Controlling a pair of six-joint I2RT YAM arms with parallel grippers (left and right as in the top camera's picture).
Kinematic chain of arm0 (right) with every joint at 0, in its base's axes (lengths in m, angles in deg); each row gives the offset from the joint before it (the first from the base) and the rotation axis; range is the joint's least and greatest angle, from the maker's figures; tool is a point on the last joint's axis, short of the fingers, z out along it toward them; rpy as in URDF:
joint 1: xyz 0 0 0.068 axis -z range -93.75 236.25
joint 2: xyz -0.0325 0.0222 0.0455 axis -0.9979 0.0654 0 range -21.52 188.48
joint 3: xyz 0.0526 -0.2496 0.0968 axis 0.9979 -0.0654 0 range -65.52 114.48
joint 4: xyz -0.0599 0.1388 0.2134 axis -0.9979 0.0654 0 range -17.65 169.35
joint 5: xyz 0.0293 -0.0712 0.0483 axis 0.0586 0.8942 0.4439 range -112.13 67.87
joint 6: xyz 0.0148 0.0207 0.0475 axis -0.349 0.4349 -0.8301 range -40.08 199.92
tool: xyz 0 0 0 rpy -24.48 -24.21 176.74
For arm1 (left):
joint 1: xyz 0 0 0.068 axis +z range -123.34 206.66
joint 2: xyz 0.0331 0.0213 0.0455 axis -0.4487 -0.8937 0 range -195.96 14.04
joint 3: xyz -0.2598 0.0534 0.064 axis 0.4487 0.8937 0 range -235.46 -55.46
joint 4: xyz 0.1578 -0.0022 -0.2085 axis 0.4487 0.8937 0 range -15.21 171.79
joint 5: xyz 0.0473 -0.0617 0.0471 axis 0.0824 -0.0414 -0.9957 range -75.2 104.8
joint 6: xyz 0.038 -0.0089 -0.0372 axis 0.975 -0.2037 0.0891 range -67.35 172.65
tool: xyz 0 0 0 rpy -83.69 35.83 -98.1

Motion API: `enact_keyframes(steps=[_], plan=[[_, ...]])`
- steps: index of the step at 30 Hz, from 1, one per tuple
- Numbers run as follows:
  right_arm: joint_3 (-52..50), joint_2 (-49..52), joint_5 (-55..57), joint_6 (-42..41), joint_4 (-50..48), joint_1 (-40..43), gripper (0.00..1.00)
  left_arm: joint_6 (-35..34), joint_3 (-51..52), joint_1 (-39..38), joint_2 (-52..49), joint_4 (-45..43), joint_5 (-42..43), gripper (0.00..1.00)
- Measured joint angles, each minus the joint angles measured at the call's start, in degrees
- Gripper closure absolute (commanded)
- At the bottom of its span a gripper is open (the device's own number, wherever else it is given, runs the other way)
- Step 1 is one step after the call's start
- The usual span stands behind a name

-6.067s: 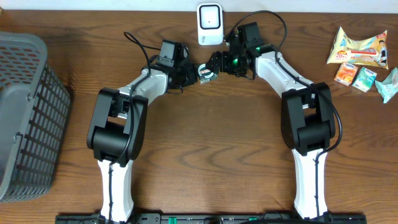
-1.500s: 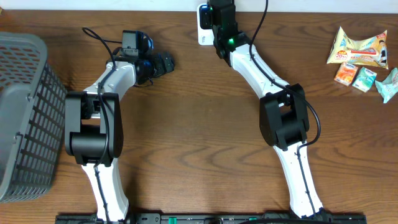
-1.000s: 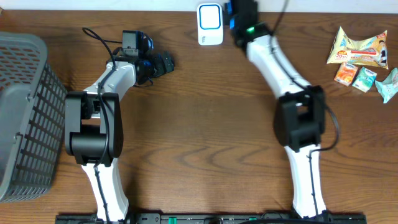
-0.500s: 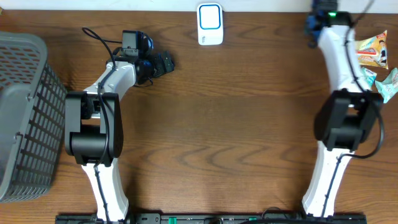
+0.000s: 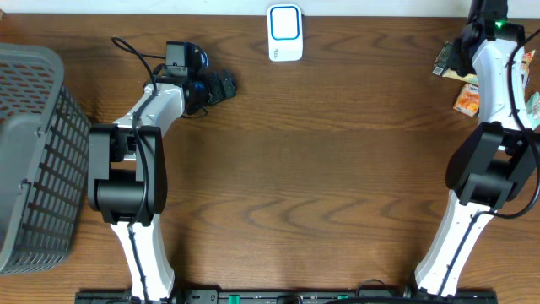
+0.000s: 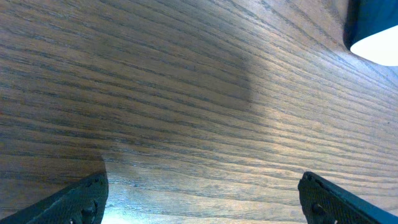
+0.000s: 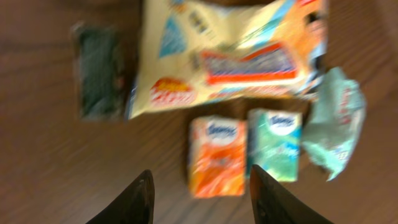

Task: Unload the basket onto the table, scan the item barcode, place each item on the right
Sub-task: 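Carry the tin right to the snack pile with the right gripper, then release the tin at the right edge and pull the right gripper back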

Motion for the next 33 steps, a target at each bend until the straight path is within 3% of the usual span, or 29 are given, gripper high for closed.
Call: enact_keyframes(steps=[3,5,9,16,18,22,33], plan=[[0.0,-0.1,-4.1,-0.1,2.0,-0.8,0.45,0.0,0.0,0.0,0.0,0.0,0.0,0.02],[0.0,-0.5,-7.8,-0.3,3.7,-1.7,0.29,0.0,0.0,0.0,0.0,0.0,0.0,0.03],[-0.1,-2.9,-16.3,-0.1,6.1,-4.3,0.13,0.0,0.0,0.0,0.0,0.0,0.0,0.02],[0.0,-13.3,-25.6,1.4,12.0,-12.2,0.12,0.0,0.0,0.0,0.0,0.0,0.0,0.02],[0.0,-16.1,-26.7,2.5,14.1,-14.8,0.01,0.0,0.0,0.0,0.0,0.0,0.0,0.02],[0.2,-19.3,-28.4,5.2,16.9,-19.4,0.01,0.0,0.0,0.0,0.0,0.0,0.0,0.02],[0.2,-22.2,-32.9,12.5,28.4,-20.0,0.01,0.0,0.0,0.0,0.0,0.0,0.0,0.02]])
